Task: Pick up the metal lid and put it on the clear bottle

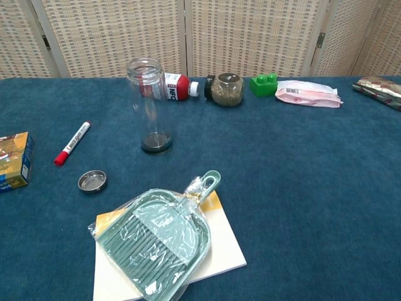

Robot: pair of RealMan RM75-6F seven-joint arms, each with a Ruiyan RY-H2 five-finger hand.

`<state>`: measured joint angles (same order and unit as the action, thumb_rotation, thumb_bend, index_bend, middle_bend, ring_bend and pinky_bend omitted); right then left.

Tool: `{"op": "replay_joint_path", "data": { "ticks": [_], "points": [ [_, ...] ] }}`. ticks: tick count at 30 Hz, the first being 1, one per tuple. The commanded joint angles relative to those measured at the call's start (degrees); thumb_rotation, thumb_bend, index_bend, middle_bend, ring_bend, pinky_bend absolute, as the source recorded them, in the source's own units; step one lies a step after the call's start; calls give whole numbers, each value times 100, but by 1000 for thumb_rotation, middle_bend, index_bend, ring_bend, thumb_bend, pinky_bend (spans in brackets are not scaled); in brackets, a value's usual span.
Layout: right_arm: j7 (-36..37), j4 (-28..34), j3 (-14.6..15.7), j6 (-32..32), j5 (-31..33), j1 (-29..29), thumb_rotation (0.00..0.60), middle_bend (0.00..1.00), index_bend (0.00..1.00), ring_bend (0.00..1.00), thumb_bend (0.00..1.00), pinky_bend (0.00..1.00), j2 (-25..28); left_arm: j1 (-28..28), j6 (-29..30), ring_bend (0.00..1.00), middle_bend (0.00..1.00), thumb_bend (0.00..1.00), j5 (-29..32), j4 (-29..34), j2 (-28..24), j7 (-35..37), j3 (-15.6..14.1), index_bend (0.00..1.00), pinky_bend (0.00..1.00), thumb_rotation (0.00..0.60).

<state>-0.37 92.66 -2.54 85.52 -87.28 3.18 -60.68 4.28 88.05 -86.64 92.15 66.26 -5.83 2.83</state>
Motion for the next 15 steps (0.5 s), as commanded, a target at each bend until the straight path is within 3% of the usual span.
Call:
{"op": "replay_joint_path", "data": {
  "ticks": [1,15],
  "points": [
    [0,-4,3,2,-3,-4,600,255,175,181,437,318,-2,10,-13,63,0,326,-15,11,-5,3,-4,120,79,600],
    [-58,123,-74,228,-46,-69,600,256,175,180,438,318,148,276,-211,67,0,326,-264,49,-127,218,48,127,91,600]
  ]
}}
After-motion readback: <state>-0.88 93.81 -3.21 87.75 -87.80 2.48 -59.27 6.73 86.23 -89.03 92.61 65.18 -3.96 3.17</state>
